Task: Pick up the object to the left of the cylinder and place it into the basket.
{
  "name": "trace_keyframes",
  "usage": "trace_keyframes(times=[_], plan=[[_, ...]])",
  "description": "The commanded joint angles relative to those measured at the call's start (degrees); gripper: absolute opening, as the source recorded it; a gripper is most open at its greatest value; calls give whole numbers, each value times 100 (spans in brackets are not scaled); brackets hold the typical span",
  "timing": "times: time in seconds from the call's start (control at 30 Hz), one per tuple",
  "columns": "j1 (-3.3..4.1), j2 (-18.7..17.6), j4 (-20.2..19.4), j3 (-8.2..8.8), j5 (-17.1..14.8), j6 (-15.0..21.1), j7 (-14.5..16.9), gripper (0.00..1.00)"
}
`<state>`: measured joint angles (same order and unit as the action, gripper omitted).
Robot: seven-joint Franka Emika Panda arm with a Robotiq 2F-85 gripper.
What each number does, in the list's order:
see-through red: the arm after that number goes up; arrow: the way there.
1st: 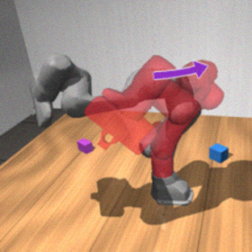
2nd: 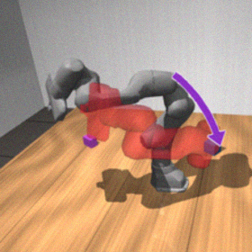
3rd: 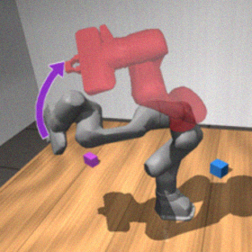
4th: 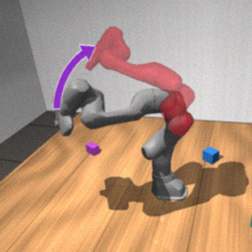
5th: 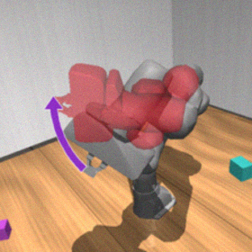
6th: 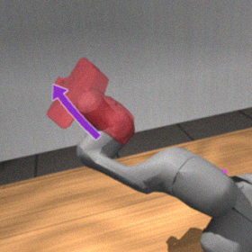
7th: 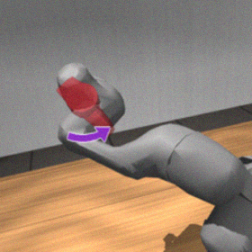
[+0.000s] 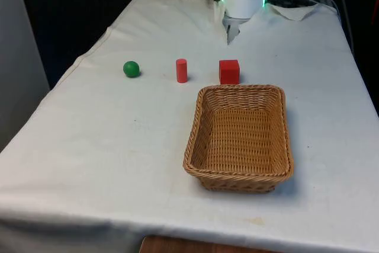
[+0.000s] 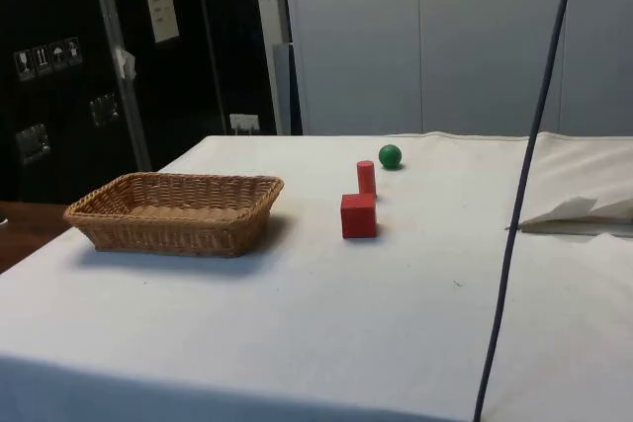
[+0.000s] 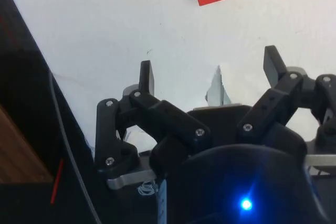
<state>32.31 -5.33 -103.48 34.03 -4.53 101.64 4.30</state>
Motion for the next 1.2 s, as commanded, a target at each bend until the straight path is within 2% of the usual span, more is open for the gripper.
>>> trace_keyframes(times=[0.0, 0.17, 0.23, 0.27, 0.3, 0.53, 0.57, 0.6, 0.83, 0.87, 0.9, 1.07, 1.1, 1.17], plan=[[6, 11, -46, -6, 0, 69, -23, 100], [46, 97, -321, -86, 63, 304, -189, 100], [46, 172, -510, -149, 115, 458, -258, 100], [6, 57, -384, -149, 11, 321, -172, 100], [52, 195, -579, -172, 132, 516, -281, 100], [46, 367, -1060, -338, 298, 917, -458, 100], [11, 252, -928, -338, 183, 791, -367, 100], [46, 384, -1117, -355, 321, 963, -481, 100], [34, 561, -1610, -516, 533, 1335, -699, 100], [11, 464, -1473, -498, 413, 1192, -590, 100], [34, 584, -1684, -533, 556, 1387, -728, 100], [23, 728, -2108, -630, 705, 1713, -882, 100], [11, 647, -1982, -613, 596, 1576, -779, 100], [23, 779, -2252, -659, 745, 1833, -928, 100]])
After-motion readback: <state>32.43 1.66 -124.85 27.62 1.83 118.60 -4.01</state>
